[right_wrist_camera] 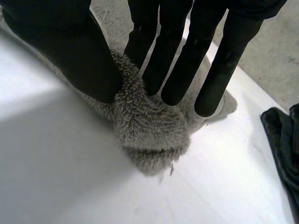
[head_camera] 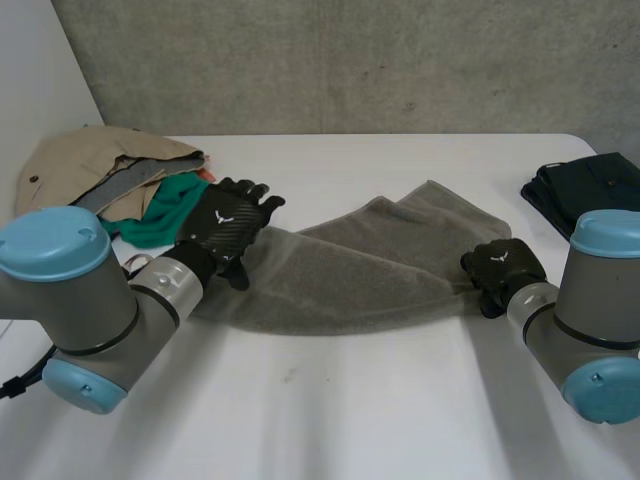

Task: Fold the laundry.

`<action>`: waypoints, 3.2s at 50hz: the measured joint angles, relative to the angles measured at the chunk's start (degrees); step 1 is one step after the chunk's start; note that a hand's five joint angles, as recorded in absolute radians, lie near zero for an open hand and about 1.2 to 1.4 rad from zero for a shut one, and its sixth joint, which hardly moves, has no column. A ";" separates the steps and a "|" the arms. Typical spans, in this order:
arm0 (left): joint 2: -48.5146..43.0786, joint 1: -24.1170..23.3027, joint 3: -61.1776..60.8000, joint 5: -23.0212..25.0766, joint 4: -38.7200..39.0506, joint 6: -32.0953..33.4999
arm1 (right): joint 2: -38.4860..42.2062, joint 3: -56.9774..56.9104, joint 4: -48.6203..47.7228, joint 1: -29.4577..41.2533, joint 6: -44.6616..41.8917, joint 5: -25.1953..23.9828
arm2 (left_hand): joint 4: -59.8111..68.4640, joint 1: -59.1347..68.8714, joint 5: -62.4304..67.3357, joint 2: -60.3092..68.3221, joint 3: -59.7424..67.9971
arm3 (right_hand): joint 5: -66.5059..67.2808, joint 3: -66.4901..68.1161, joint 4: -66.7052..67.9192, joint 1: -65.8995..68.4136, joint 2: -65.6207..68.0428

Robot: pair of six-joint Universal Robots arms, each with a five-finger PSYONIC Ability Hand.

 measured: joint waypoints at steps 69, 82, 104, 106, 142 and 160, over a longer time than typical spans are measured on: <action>0.18 -3.13 5.39 -6.89 -5.53 -9.43 | -3.44 -11.09 -2.77 10.51 2.56 -8.24 | 43.13 42.23 42.21 42.53 42.73 | 2.20 0.25 0.33 0.00 0.00; 0.47 -2.22 2.09 -8.48 -13.67 -8.62 | 4.74 -6.05 -2.88 12.31 -3.36 -3.25 | 8.96 10.45 7.00 8.84 8.93 | 2.21 0.25 0.33 0.06 0.00; 1.72 13.56 5.18 0.60 -27.47 -15.82 | 0.79 -3.37 -4.28 13.02 -2.86 -3.87 | 17.93 17.90 16.66 17.15 17.32 | 2.20 0.25 0.33 0.07 0.00; -0.49 13.65 6.23 0.52 -27.65 -15.31 | 0.81 -3.31 -4.32 13.00 -2.88 -3.85 | 22.18 23.07 20.75 21.55 21.45 | 2.21 0.25 0.33 0.00 0.00; 19.71 4.97 18.57 -3.62 -36.55 -14.03 | -3.61 -11.53 20.42 4.84 19.33 -11.05 | 56.97 55.73 53.74 56.36 56.08 | -53.14 -55.97 -56.29 -51.39 -55.76; 24.10 -0.12 31.71 -4.85 -45.28 -10.03 | 3.03 -17.34 8.54 6.23 21.48 -4.97 | 56.99 55.73 53.74 56.36 56.12 | -53.18 -55.97 -56.29 -51.39 -55.76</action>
